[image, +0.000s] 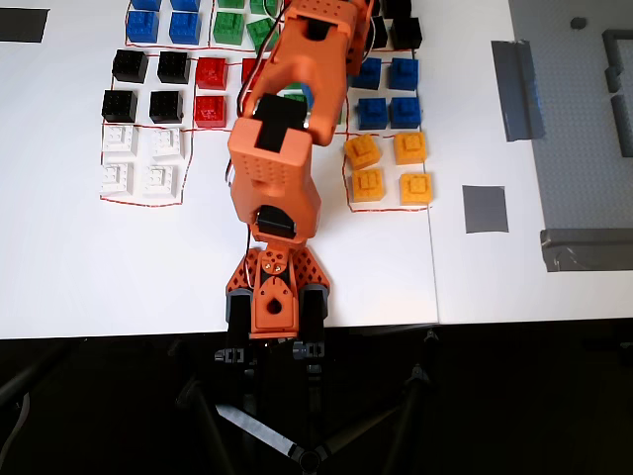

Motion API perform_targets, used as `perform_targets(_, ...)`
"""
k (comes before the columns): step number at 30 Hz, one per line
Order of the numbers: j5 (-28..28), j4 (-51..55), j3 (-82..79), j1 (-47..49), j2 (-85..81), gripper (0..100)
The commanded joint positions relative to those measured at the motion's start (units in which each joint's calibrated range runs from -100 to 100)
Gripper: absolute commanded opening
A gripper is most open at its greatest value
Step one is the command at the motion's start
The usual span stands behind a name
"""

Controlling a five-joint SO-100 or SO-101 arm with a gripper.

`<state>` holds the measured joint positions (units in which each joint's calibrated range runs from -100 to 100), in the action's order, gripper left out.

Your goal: Grab the block and put it in the grey marker

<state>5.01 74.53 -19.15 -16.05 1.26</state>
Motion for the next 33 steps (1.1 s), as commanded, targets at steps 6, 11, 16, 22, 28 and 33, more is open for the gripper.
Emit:
perform_targets(6, -1.56, 5.15, 11.57, 3.33, -6.70, 0)
perform_targets(11, 0.00, 8.74, 16.93, 2.24, -8.17, 0)
perform_targets(16, 1.56, 11.93, 23.19, -1.17, -8.26, 0)
perform_targets(22, 3.86, 15.60, 29.10, -5.58, -8.95, 0)
perform_targets(28, 8.64, 16.98, 28.01, -15.73, -10.59, 0)
perform_targets(33, 14.65, 15.27, 26.64, -27.21, -10.50, 0)
